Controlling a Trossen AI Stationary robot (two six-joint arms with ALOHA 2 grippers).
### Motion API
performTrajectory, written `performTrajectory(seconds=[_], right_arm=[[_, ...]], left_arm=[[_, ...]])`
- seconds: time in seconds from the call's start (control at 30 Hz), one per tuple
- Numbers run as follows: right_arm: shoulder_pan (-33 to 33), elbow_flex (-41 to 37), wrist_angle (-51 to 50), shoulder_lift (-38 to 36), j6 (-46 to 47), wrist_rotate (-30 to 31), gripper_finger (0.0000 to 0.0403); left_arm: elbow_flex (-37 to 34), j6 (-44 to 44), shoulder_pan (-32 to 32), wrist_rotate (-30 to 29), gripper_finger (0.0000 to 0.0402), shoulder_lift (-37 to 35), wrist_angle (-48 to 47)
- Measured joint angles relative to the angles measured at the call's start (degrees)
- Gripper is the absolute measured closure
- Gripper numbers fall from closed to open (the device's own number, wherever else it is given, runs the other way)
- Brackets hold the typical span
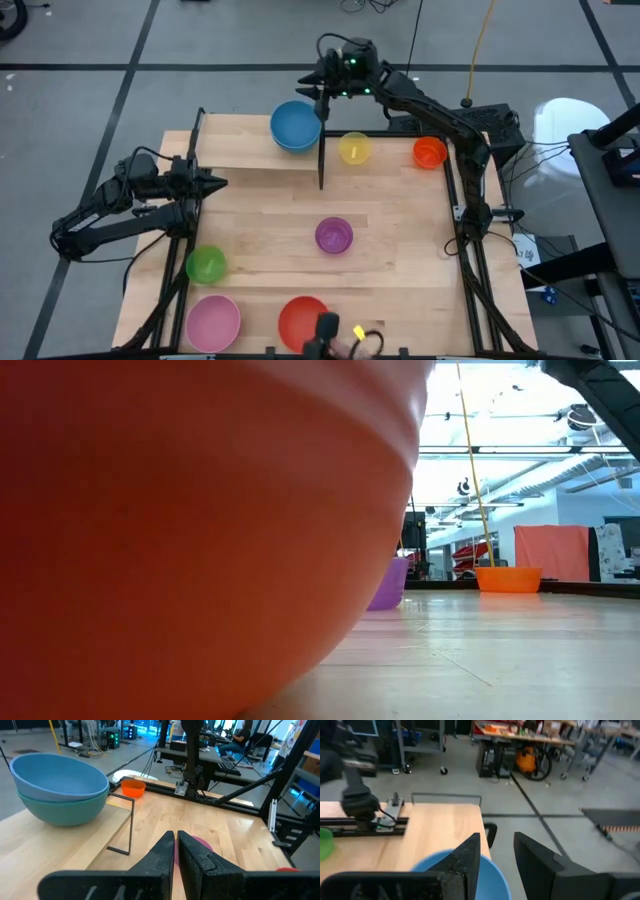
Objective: Place and stack bowls onto a shelf
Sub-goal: Stack the pink bowl on top of the blue bowl on the shelf
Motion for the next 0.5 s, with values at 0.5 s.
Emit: performTrajectory(seconds=[0.5], right_arm=[[7.0,0.0,-6.5,-12.4,-3.3,0.2,0.0289]], left_arm=[[0.0,5.1,0.0,4.6,0.0394,0.0,-1.9]])
